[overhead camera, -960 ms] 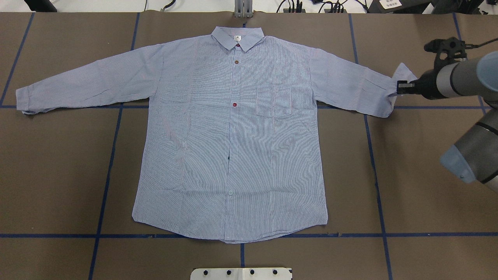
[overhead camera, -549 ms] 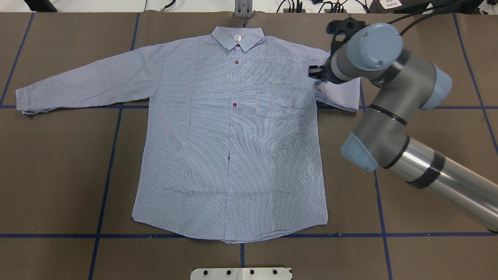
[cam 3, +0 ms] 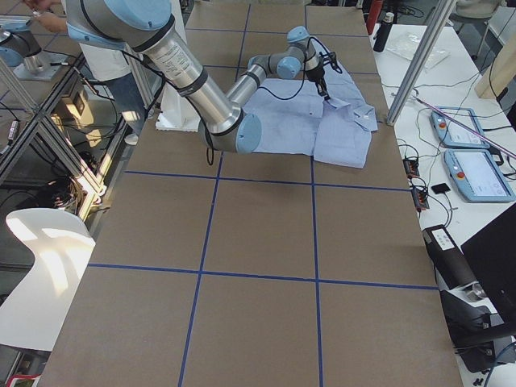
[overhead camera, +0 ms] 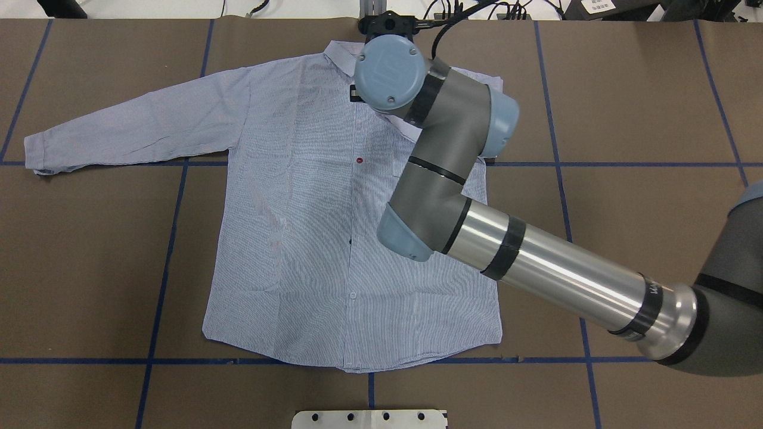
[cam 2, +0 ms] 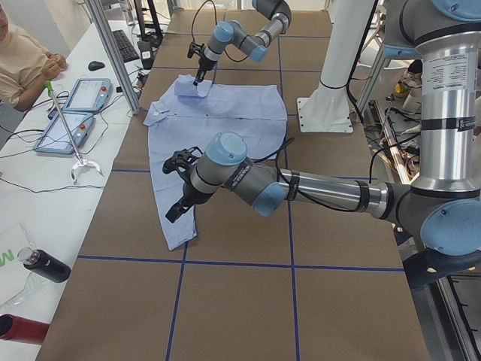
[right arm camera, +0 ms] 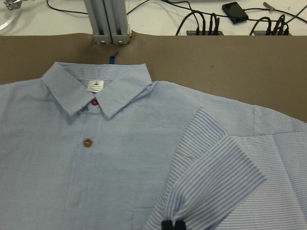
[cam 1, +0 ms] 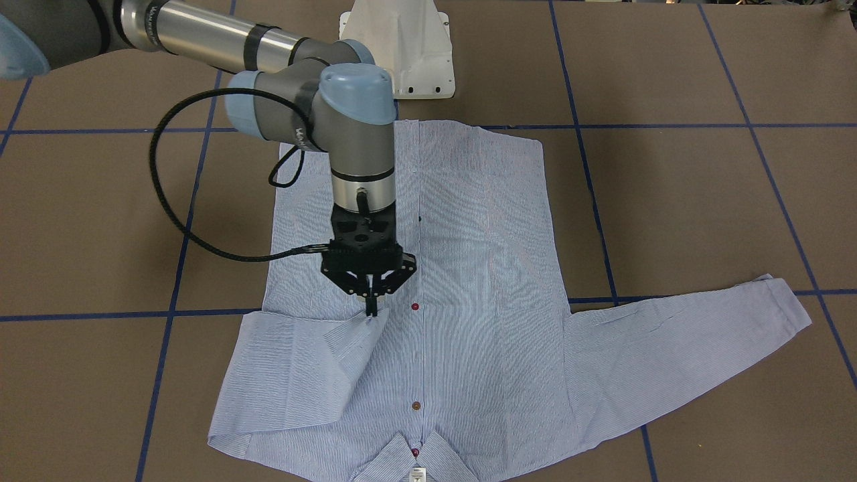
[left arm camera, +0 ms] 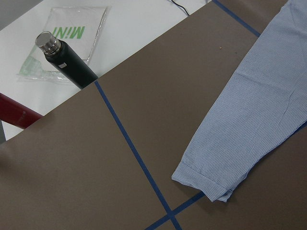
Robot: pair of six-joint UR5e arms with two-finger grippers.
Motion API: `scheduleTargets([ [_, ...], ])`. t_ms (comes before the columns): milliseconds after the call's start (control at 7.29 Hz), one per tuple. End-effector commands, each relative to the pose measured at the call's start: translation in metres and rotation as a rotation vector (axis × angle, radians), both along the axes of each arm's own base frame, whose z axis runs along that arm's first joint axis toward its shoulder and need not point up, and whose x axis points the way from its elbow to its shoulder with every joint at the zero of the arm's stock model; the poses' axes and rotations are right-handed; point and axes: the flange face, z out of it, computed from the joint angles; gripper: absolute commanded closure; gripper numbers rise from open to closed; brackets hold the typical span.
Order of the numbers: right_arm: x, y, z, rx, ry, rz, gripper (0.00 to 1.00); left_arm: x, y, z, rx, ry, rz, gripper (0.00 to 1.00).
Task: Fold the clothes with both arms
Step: 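Carry the sleeve with the right gripper across onto the shirt front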
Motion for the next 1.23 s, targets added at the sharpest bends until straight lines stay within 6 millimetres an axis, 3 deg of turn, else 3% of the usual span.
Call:
scheduleTargets([
  [0, -0.074, 0.010, -0.036, 0.041, 0.024, 0.012, 1.00, 0.000, -0.001, 0.009, -0.015, -0.001, 0.001, 0.00],
  [137, -0.094, 0.015, -0.046, 0.033, 0.042, -0.003, 1.00, 0.000, 0.000, 0.009, -0.012, -0.001, 0.001, 0.00],
  [274, -0.112, 0.021, -0.038, 0.020, 0.070, -0.021, 1.00, 0.000, -0.001, 0.015, -0.023, -0.001, 0.001, 0.00],
  [411, -0.128, 0.026, -0.036, 0.008, 0.100, -0.033, 0.21, 0.000, -0.001, 0.019, -0.021, 0.000, 0.000, 0.00],
  [549, -0.142, 0.022, -0.047, 0.008, 0.136, -0.020, 0.01, 0.000, -0.002, 0.027, -0.017, 0.000, 0.000, 0.00],
  [823, -0.147, 0.019, -0.073, 0.007, 0.134, -0.015, 0.01, 0.000, -0.003, 0.035, -0.016, -0.001, -0.002, 0.00],
  [1097, -0.139, 0.017, -0.082, 0.000, 0.102, -0.030, 0.01, 0.000, -0.005, 0.038, -0.012, 0.007, -0.011, 0.00],
])
